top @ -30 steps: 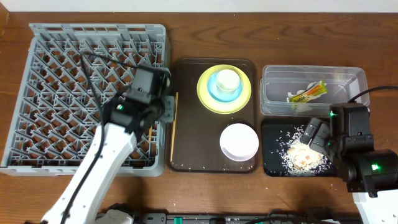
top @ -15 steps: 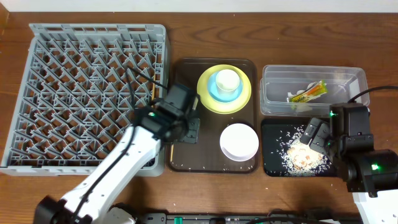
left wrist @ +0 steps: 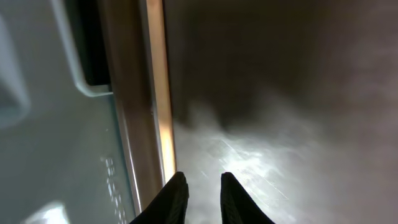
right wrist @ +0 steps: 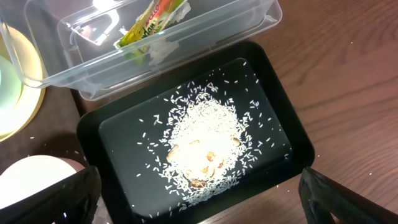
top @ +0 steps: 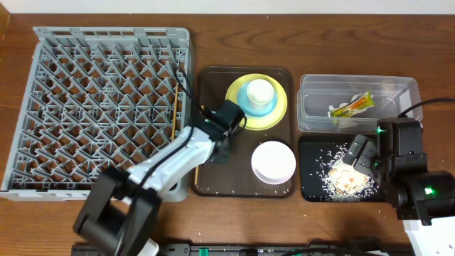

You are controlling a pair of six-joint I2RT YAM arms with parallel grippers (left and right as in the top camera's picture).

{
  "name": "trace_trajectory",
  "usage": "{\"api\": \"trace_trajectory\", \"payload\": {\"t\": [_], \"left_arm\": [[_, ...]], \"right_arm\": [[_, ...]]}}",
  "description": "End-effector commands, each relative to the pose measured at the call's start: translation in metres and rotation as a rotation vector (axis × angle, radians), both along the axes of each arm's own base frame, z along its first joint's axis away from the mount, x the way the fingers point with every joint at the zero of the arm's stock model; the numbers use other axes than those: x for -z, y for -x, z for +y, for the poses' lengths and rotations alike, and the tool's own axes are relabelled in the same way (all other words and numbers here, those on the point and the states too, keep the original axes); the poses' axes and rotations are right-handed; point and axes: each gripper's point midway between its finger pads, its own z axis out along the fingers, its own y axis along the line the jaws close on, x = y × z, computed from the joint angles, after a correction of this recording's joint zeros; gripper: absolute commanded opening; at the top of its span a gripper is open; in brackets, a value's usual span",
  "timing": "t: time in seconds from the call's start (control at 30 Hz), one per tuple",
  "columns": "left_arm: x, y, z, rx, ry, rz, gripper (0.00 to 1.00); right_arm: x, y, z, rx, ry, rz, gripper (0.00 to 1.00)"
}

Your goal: Sort waste into correct bins and load items into the dishwasher

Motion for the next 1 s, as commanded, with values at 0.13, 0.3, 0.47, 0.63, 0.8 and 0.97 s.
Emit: {"api": "trace_trajectory", "payload": {"t": [0.13, 0.3, 0.47, 0.63, 0.8, 0.97], "left_arm": [[0.015, -0.007, 0.015, -0.031, -0.083, -0.010, 0.24], [0.017, -0.009, 0.013, -0.031, -0.079, -0.017, 0.25], [0.021, -0.010, 0.013, -0.031, -0.080, -0.014, 0.28], [0.026, -0.011, 0.019, -0.033, -0.109, -0.036, 0.28], [0.031, -0.008, 0.024, -0.033, -0.128, -0.038, 0.28], [0.041, -0.001, 0.027, -0.032, -0.125, -0.032, 0.28]], "right_arm": [[-0.005, -0.001, -0.004, 0.007, 0.009, -0.012, 0.99], [-0.005, -0.001, -0.004, 0.007, 0.009, -0.012, 0.99], [-0.005, -0.001, -0.004, 0.006, 0.009, -0.013, 0.99], [-0.005, -0.001, -0.004, 0.007, 0.009, -0.012, 0.99], [-0.005, -0.001, -0.004, 0.007, 0.009, -0.012, 0.99], [-0.005, -0.001, -0.004, 0.007, 0.009, -0.012, 0.99]]}}
